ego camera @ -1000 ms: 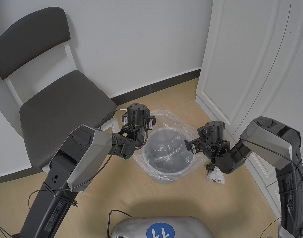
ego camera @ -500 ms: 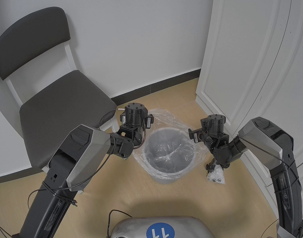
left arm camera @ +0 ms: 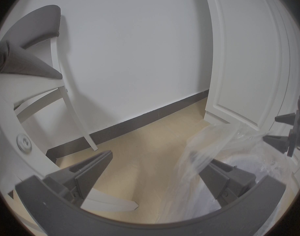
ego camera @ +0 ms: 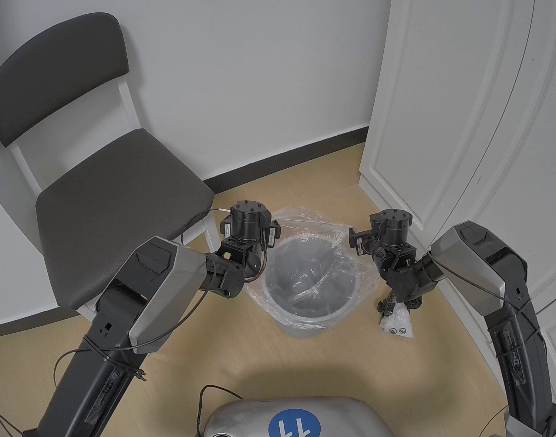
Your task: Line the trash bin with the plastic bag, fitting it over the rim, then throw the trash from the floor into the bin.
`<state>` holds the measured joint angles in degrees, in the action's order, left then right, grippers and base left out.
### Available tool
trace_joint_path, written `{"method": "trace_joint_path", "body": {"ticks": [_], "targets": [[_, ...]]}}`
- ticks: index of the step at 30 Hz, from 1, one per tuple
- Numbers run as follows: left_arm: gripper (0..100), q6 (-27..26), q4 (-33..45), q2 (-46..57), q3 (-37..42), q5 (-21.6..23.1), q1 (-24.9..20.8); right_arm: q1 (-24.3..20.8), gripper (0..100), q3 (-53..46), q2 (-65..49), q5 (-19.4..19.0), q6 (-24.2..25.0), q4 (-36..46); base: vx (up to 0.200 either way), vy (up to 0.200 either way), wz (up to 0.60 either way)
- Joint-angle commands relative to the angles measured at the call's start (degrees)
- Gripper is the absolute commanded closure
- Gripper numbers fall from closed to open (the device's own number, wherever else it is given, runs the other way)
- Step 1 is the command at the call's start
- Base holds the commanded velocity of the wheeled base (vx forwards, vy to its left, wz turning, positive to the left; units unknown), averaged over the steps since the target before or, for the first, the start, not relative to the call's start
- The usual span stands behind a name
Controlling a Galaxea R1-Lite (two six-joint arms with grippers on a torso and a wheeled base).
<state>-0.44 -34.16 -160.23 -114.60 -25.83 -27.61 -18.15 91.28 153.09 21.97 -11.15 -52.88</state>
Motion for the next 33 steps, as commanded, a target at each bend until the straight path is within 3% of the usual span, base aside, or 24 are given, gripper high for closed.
{"method": "trace_joint_path", "body": {"ticks": [1,8,10,16,24,33], "targets": [[0,0.09,0.41,-1.31,0.01,-0.01,0.37,-0.57,0,-1.81,-0.6,-0.08,-0.1,-0.47,0.0,0.0,0.0],[0,1.41,-1.17,3.35,3.77,-0.1,-0.34,-1.54,0,-15.79,-8.33,-0.96,-0.18,-4.95,0.0,0.0,0.0],[0,2.9,-1.53,12.05,16.08,0.52,-2.27,-2.59,0,-23.34,-12.38,-2.81,0.26,-7.59,0.0,0.0,0.0],[0,2.99,-1.44,18.91,27.86,0.78,-3.33,-3.29,0,-31.96,-15.54,-3.69,4.21,-13.39,0.0,0.0,0.0],[0,2.99,-1.35,23.04,35.41,1.75,-3.06,-2.33,0,-31.08,-14.66,-3.69,12.03,-13.39,0.0,0.0,0.0],[0,3.25,-1.97,23.48,41.48,1.66,-2.45,0.93,0,-24.13,-10.36,-3.69,13.09,-7.67,0.0,0.0,0.0]]}}
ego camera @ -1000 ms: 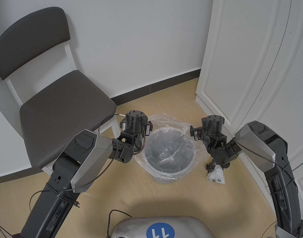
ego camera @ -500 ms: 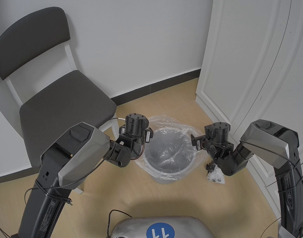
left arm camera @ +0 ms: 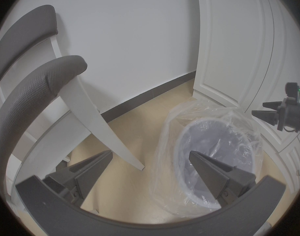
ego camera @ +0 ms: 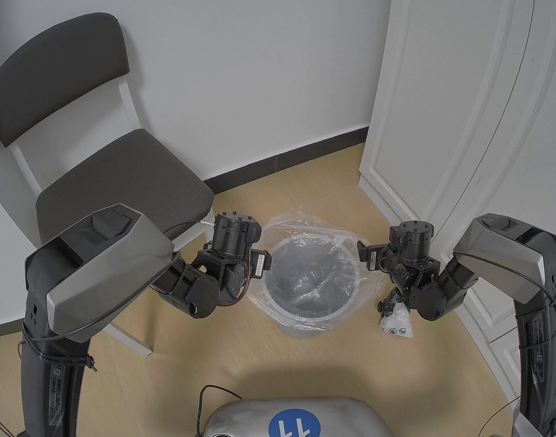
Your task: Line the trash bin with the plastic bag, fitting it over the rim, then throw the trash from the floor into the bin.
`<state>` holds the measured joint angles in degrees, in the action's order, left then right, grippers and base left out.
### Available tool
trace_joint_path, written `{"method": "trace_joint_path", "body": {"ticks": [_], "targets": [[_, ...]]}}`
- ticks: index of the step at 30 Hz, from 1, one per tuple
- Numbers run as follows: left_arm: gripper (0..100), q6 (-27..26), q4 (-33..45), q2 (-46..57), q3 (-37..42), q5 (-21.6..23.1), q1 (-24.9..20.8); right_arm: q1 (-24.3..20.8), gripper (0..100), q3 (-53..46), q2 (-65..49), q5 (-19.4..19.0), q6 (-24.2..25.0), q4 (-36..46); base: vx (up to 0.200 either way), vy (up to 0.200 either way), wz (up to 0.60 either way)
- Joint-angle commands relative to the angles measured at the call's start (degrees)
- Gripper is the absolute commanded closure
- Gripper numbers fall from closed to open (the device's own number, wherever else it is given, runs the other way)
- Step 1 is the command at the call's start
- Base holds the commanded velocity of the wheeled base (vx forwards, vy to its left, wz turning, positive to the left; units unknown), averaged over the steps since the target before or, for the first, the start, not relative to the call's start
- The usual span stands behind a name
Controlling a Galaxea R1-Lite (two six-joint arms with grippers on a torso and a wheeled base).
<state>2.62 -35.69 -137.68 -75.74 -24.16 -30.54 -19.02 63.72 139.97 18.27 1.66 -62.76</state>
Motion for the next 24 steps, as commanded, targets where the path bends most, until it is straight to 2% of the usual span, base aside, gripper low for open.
{"method": "trace_joint_path", "body": {"ticks": [1,10,14,24], "targets": [[0,0.37,-0.43,0.22,2.53,-0.01,0.65,2.05,0,4.22,3.73,0.01,0.45,2.38,0.0,0.0,0.0],[0,2.74,-0.87,-3.82,1.38,0.08,2.76,3.46,0,12.22,10.76,0.01,2.65,3.08,0.0,0.0,0.0],[0,6.08,-0.6,-6.99,-3.27,-0.01,3.38,3.46,0,16.17,13.31,0.01,4.49,3.08,0.0,0.0,0.0],[0,10.65,0.19,-14.55,-14.96,-0.27,3.82,3.81,0,23.73,18.05,0.01,10.03,3.08,0.0,0.0,0.0]]}}
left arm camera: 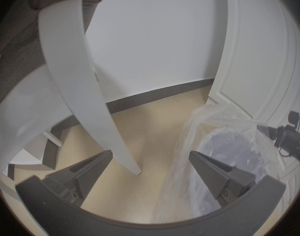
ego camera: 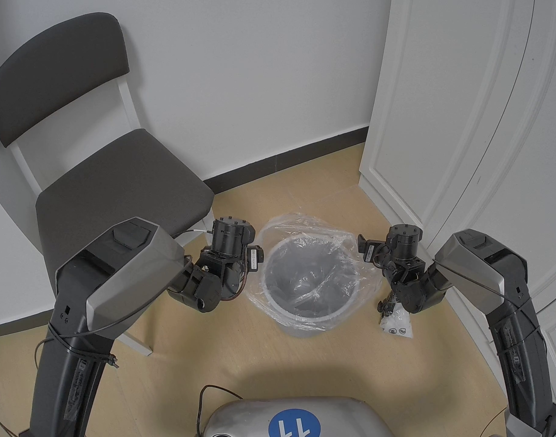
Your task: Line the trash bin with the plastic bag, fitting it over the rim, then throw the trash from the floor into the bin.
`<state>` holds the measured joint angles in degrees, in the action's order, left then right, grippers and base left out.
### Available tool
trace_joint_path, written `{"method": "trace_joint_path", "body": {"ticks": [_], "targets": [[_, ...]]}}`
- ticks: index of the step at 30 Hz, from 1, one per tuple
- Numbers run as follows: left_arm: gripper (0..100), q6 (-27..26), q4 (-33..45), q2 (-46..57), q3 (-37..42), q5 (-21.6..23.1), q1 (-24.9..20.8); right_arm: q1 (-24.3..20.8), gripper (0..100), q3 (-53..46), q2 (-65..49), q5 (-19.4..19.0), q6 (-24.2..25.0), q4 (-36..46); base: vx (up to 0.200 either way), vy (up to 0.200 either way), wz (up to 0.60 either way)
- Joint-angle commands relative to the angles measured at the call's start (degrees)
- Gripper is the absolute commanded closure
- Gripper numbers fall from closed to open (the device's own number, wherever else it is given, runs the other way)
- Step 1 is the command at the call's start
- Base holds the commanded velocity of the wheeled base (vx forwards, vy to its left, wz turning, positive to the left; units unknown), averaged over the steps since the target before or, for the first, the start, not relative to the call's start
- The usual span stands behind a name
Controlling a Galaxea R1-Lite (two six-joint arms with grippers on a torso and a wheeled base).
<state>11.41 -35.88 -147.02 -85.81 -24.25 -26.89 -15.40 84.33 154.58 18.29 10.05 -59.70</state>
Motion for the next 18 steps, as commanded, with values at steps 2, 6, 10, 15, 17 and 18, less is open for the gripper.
{"method": "trace_joint_path", "body": {"ticks": [2,6,10,15,17,18], "targets": [[0,1.86,0.37,-5.21,-4.89,-0.19,0.17,0.19,0,3.12,3.45,0.0,1.64,0.02,0.0,0.0,0.0],[0,2.04,0.9,-7.05,-8.15,-0.19,0.26,0.28,0,5.58,5.03,0.0,1.91,0.02,0.0,0.0,0.0],[0,2.04,2.92,-8.81,-12.01,-0.71,0.44,0.63,0,6.63,5.38,0.0,2.0,0.02,0.0,0.0,0.0],[0,2.04,5.99,-11.89,-19.04,-2.65,0.7,1.07,0,8.13,5.91,0.0,2.44,-0.07,0.0,0.0,0.0],[0,2.04,7.22,-13.47,-22.56,-3.79,0.79,1.33,0,9.53,6.7,0.0,2.96,0.02,0.0,0.0,0.0],[0,2.12,7.58,-13.91,-23.53,-4.14,0.79,1.42,0,10.24,7.05,0.0,2.96,0.02,0.0,0.0,0.0]]}}
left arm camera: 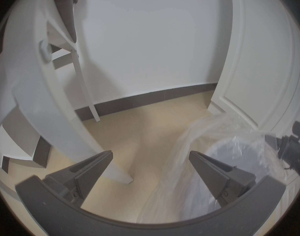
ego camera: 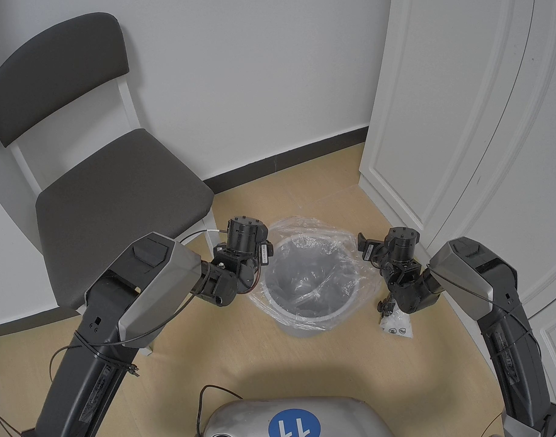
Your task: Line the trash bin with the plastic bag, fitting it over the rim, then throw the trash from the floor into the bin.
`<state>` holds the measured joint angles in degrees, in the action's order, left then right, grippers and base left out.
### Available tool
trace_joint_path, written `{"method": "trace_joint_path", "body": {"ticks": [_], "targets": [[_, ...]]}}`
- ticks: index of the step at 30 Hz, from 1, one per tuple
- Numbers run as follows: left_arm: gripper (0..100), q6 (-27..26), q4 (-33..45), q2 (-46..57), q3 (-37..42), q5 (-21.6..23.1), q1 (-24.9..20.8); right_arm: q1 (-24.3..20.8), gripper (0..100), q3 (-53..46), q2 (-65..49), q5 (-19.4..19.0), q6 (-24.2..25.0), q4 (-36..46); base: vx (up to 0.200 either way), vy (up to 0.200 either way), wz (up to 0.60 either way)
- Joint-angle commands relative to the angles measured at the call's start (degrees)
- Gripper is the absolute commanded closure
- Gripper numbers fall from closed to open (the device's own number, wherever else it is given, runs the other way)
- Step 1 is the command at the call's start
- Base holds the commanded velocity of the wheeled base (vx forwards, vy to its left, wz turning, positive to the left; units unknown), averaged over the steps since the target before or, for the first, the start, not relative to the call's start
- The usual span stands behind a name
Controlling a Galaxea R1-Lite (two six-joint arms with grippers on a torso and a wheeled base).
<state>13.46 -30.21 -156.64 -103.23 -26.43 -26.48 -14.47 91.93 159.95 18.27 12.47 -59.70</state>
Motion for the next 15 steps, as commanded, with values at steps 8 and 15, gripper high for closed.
{"method": "trace_joint_path", "body": {"ticks": [8,15], "targets": [[0,-0.01,2.43,-6.4,-9.53,-2.31,0.37,0.94,0,5.89,3.7,0.01,0.71,0.11,0.0,0.0,0.0],[0,-0.1,4.02,-8.77,-11.36,-4.33,1.08,1.2,0,6.16,4.58,0.01,1.06,1.69,0.0,0.0,0.0]]}}
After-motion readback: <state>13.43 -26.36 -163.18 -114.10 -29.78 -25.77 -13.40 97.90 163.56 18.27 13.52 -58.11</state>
